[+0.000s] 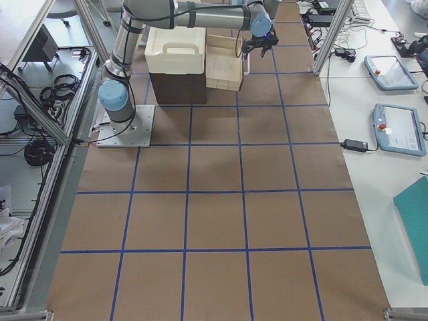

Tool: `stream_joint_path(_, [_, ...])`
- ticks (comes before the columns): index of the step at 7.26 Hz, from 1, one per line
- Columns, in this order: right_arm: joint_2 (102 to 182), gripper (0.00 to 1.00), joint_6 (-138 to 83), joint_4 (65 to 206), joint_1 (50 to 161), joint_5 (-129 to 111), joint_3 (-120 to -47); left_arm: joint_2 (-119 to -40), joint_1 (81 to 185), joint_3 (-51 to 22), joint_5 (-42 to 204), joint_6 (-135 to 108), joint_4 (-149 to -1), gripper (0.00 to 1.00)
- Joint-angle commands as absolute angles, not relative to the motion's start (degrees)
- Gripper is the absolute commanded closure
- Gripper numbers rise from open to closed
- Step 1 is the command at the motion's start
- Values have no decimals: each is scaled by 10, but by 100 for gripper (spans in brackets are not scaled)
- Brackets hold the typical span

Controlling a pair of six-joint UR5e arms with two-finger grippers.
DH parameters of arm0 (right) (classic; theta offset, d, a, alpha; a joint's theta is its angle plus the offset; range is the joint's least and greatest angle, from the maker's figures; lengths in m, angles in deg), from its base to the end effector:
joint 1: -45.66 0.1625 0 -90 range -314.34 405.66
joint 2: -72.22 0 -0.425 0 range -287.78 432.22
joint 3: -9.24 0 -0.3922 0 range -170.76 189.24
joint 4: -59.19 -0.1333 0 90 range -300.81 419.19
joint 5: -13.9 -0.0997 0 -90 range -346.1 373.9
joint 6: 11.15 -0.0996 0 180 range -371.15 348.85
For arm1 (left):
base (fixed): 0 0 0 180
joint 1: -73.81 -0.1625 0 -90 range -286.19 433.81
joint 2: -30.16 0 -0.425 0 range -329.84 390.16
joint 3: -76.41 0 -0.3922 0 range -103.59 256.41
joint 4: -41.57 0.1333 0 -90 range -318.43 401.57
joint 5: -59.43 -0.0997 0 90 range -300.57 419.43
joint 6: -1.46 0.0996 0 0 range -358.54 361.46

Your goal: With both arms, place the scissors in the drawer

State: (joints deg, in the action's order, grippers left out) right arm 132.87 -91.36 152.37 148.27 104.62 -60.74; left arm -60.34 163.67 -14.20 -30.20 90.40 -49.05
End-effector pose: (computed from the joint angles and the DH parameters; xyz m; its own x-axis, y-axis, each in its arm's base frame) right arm 0.2781 -0.6385 0.3597 -0.3798 0.9188 0.1077 0.9244 0.3814 0.0059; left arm -0.1327 -0.4928 0.4773 -0.0209 0.9993 0.0303 0.9998 0.0211 -0.0059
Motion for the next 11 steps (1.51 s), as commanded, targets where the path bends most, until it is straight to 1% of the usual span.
stream_joint_path(1, [1365,0,-758,1516,1480,1096,-612,-611,1643,-141,-299,893,-490,100])
stream_joint_path(3, [1408,0,-554,1494,1457,1126,-617,-624,1677,-132,-266,860,-483,100])
stream_joint_path(4, [1435,0,-478,1488,1425,1122,-619,-636,1719,-125,-271,838,-466,100])
stream_joint_path(6, [1487,0,-432,1434,1377,1126,-645,-677,1760,-123,-265,777,-431,100])
stream_joint_path(7, [1500,0,-419,1437,1364,1113,-660,-694,1800,-121,-270,761,-401,100])
stream_joint_path(9, [1508,0,-192,1467,1361,1059,-665,-722,1830,-120,-267,725,-367,100])
stream_joint_path(10, [1511,0,-121,1466,1361,1044,-666,-731,1850,-119,-269,721,-357,100])
stream_joint_path(11, [1521,0,-110,1462,1364,1028,-666,-748,1857,-120,-267,705,-332,100])
